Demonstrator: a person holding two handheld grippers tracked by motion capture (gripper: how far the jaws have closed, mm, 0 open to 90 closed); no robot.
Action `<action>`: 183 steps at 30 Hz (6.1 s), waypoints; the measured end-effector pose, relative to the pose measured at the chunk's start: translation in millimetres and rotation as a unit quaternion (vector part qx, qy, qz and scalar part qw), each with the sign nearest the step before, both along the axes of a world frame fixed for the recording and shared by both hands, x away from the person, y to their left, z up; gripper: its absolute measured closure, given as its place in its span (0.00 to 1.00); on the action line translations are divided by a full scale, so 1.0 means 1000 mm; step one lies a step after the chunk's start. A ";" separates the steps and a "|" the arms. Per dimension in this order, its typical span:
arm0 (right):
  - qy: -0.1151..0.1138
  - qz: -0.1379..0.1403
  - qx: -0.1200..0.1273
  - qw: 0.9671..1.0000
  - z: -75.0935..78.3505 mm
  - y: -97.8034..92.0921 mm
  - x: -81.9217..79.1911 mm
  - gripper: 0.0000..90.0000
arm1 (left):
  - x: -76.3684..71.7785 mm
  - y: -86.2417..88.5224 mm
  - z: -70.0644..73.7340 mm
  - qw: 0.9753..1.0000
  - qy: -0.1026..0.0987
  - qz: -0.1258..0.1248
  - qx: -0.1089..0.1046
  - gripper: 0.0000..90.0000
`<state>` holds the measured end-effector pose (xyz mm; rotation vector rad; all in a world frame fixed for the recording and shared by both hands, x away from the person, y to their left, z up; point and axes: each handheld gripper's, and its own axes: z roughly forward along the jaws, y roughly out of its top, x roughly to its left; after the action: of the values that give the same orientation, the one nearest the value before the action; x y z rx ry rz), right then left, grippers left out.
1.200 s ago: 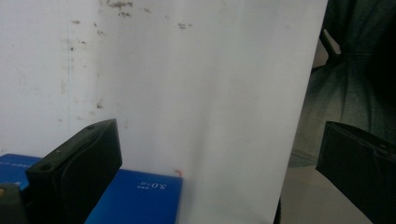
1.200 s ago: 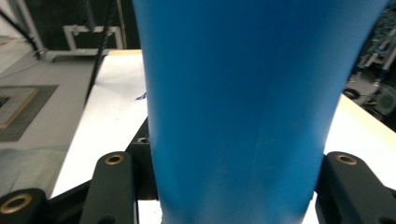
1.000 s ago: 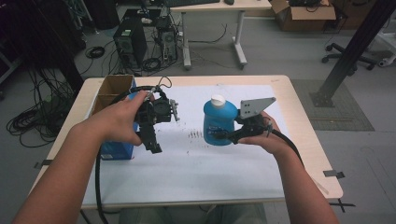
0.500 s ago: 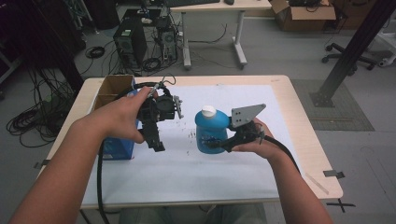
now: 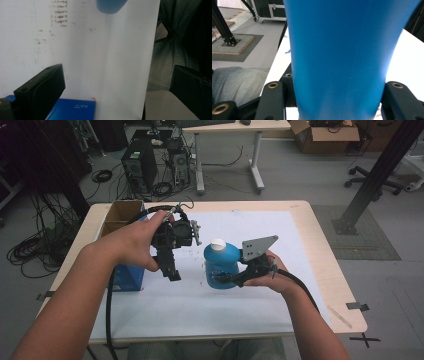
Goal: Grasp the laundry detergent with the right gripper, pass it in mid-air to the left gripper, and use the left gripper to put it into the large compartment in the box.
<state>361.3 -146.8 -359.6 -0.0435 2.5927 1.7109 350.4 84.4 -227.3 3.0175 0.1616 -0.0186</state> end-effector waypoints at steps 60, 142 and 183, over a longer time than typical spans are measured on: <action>0.015 0.040 0.013 0.999 -0.030 0.073 0.002 0.50 | -0.002 -0.029 -0.010 0.999 -0.018 -0.024 0.011 0.00; 0.014 0.023 0.011 1.000 -0.030 0.076 0.005 0.49 | -0.002 -0.040 -0.017 0.996 -0.057 -0.036 0.065 0.42; 0.019 0.002 0.041 0.999 -0.031 0.070 0.004 0.33 | -0.006 -0.047 -0.005 0.994 -0.067 -0.028 0.079 0.43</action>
<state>365.2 -76.7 -390.6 -0.0127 2.5473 1.8354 344.2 37.1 -232.6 3.1659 0.0676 0.2015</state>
